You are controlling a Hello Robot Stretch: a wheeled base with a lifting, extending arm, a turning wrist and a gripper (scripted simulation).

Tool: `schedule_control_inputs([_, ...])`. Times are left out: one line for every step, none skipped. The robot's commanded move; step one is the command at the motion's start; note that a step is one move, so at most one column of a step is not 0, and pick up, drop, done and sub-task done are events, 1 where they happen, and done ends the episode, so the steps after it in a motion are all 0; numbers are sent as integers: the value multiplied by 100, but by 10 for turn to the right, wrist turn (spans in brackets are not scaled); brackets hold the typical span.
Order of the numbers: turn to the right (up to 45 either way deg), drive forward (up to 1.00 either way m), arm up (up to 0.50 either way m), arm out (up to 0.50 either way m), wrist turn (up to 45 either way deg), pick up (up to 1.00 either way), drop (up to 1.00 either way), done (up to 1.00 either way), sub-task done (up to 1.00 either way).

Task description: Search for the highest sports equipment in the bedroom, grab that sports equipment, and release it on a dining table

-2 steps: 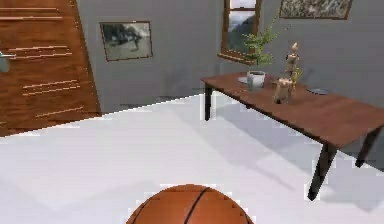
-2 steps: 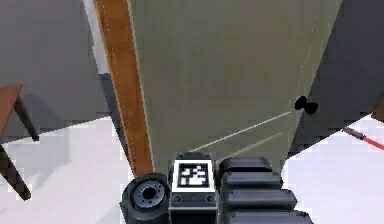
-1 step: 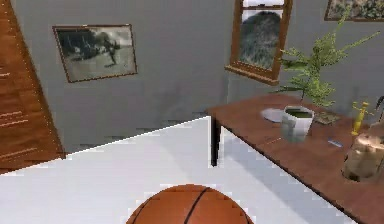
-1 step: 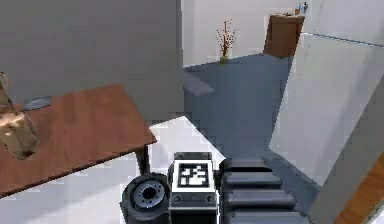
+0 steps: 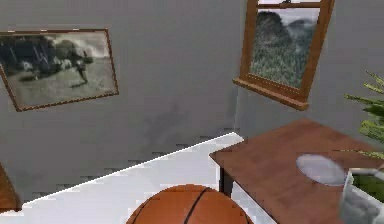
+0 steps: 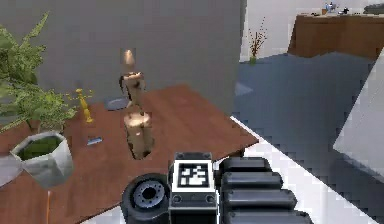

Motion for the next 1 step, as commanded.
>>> schedule_control_inputs([330, 0, 0, 0, 0, 0, 0, 0, 0])
